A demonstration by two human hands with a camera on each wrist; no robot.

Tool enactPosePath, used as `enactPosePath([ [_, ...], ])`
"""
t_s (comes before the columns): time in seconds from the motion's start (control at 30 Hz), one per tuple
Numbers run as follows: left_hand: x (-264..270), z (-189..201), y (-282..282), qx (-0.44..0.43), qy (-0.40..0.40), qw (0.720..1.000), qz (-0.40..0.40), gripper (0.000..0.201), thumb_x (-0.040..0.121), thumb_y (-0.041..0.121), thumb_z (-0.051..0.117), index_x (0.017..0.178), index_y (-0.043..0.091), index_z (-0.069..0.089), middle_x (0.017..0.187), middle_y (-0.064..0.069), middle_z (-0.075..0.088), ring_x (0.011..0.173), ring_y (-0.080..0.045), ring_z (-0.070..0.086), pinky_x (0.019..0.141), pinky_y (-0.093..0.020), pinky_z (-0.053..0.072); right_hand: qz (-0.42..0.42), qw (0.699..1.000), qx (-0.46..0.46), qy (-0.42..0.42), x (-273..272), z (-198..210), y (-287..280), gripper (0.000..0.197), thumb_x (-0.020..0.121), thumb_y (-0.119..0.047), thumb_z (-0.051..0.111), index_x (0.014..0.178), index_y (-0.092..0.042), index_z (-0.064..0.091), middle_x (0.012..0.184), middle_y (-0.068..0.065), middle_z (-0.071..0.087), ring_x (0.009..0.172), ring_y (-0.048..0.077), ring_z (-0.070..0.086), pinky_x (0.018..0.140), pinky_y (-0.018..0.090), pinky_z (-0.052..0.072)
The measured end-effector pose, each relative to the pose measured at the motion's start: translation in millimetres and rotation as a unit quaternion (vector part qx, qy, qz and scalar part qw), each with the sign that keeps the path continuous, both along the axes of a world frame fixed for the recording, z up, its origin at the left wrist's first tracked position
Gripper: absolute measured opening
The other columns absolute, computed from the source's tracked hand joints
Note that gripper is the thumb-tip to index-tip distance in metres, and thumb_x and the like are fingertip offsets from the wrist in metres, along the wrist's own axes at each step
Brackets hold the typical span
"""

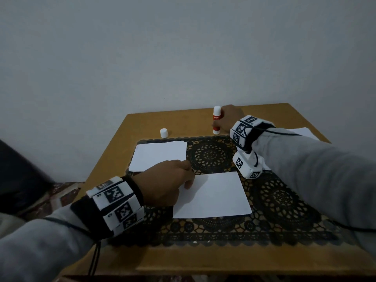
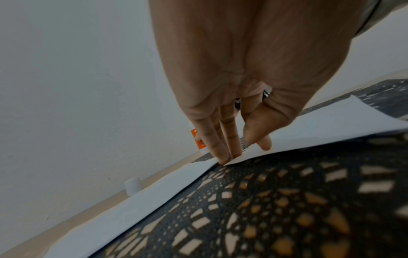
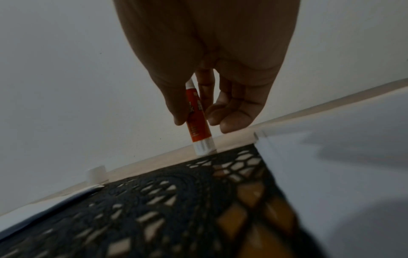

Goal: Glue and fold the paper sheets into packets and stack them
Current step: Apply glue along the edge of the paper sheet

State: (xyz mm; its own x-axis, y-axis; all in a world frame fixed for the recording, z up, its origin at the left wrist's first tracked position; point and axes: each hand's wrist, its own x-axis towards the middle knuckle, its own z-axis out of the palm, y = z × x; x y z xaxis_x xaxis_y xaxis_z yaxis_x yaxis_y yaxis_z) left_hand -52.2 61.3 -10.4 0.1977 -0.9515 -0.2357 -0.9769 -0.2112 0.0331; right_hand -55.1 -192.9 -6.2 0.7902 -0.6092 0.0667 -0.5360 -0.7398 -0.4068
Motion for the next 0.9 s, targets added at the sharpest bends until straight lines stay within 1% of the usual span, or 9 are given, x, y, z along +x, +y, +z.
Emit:
enactPosePath([
  [0.13, -8, 1, 8, 0.018, 0.018, 0.999, 0.025, 0.034, 0.078, 0.003, 0.053, 0.111, 0.015, 0.054, 0.123, -0.001, 0.047, 0.11, -0.018, 0.044, 0.094, -0.034, 0.042, 0.009, 0.999, 0.022, -0.036, -12, 2, 6, 0.026, 0.08, -0.026, 0.07, 0.098, -0.008, 0.064, 0.092, 0.008, 0.066, 0.081, 0.022, 0.058, 0.068, 0.029, 0.042],
  [0.23, -15, 2, 14, 0.018, -0.004, 1.0, 0.018, 0.037, 0.08, 0.009, 0.052, 0.117, 0.015, 0.054, 0.129, -0.003, 0.044, 0.114, -0.02, 0.04, 0.097, -0.039, 0.04, 0.049, 0.998, -0.013, -0.031, -31, 9, 14, 0.024, 0.077, -0.027, 0.073, 0.083, -0.01, 0.057, 0.08, 0.005, 0.058, 0.076, 0.021, 0.054, 0.064, 0.028, 0.039],
  [0.33, -27, 3, 18, 0.038, -0.042, 0.998, 0.019, 0.042, 0.086, 0.015, 0.05, 0.128, 0.013, 0.052, 0.135, -0.005, 0.04, 0.119, -0.021, 0.036, 0.102, -0.039, 0.038, 0.102, 0.994, -0.026, -0.001, -53, 14, 26, 0.035, 0.076, -0.028, 0.075, 0.067, -0.016, 0.043, 0.072, 0.001, 0.05, 0.071, 0.02, 0.049, 0.057, 0.027, 0.034],
  [0.4, -36, 2, 21, 0.045, -0.039, 0.998, 0.024, 0.046, 0.088, 0.016, 0.049, 0.134, 0.012, 0.049, 0.136, -0.006, 0.04, 0.122, -0.021, 0.036, 0.106, -0.037, 0.035, 0.141, 0.99, 0.009, 0.004, -66, 16, 33, 0.033, 0.077, -0.032, 0.075, 0.071, -0.016, 0.046, 0.078, 0.0, 0.052, 0.072, 0.017, 0.048, 0.057, 0.026, 0.033],
  [0.5, -45, -1, 29, 0.048, -0.012, 0.998, 0.033, 0.051, 0.089, 0.02, 0.05, 0.139, 0.014, 0.042, 0.141, -0.008, 0.04, 0.128, -0.023, 0.037, 0.11, -0.037, 0.034, 0.203, 0.979, 0.018, 0.01, -77, 21, 50, 0.03, 0.081, -0.039, 0.071, 0.081, -0.012, 0.06, 0.085, 0.0, 0.059, 0.077, 0.016, 0.053, 0.06, 0.026, 0.038],
  [0.6, -52, -6, 39, 0.067, 0.004, 0.997, 0.037, 0.063, 0.094, 0.033, 0.05, 0.148, 0.013, 0.025, 0.156, -0.012, 0.018, 0.142, -0.026, 0.022, 0.117, -0.037, 0.025, 0.243, 0.97, 0.016, -0.011, -80, 24, 73, 0.031, 0.079, -0.044, 0.072, 0.082, -0.013, 0.07, 0.084, -0.002, 0.064, 0.079, 0.015, 0.057, 0.064, 0.027, 0.042],
  [0.67, -55, -10, 44, 0.078, 0.007, 0.996, 0.033, 0.071, 0.096, 0.038, 0.046, 0.152, 0.014, 0.01, 0.16, -0.01, 0.0, 0.147, -0.025, 0.005, 0.12, -0.038, 0.016, 0.247, 0.968, 0.026, -0.021, -77, 21, 88, 0.025, 0.075, -0.04, 0.076, 0.081, -0.018, 0.069, 0.089, -0.006, 0.064, 0.085, 0.012, 0.058, 0.072, 0.029, 0.046],
  [0.73, -55, -11, 48, 0.08, 0.008, 0.996, 0.029, 0.073, 0.097, 0.038, 0.043, 0.152, 0.016, 0.002, 0.16, -0.009, -0.007, 0.147, -0.024, -0.003, 0.12, -0.04, 0.013, 0.248, 0.968, 0.028, -0.025, -73, 18, 102, 0.021, 0.073, -0.038, 0.077, 0.08, -0.021, 0.065, 0.094, -0.006, 0.064, 0.091, 0.013, 0.058, 0.08, 0.033, 0.05],
  [0.9, -56, -9, 48, 0.091, -0.004, 0.996, 0.018, 0.075, 0.096, 0.03, 0.046, 0.152, 0.015, -0.001, 0.159, -0.009, -0.01, 0.147, -0.024, -0.004, 0.12, -0.04, 0.014, 0.26, 0.964, 0.038, -0.04, -65, 9, 127, 0.021, 0.078, -0.034, 0.075, 0.086, -0.016, 0.066, 0.102, -0.001, 0.064, 0.096, 0.016, 0.057, 0.072, 0.029, 0.042],
])
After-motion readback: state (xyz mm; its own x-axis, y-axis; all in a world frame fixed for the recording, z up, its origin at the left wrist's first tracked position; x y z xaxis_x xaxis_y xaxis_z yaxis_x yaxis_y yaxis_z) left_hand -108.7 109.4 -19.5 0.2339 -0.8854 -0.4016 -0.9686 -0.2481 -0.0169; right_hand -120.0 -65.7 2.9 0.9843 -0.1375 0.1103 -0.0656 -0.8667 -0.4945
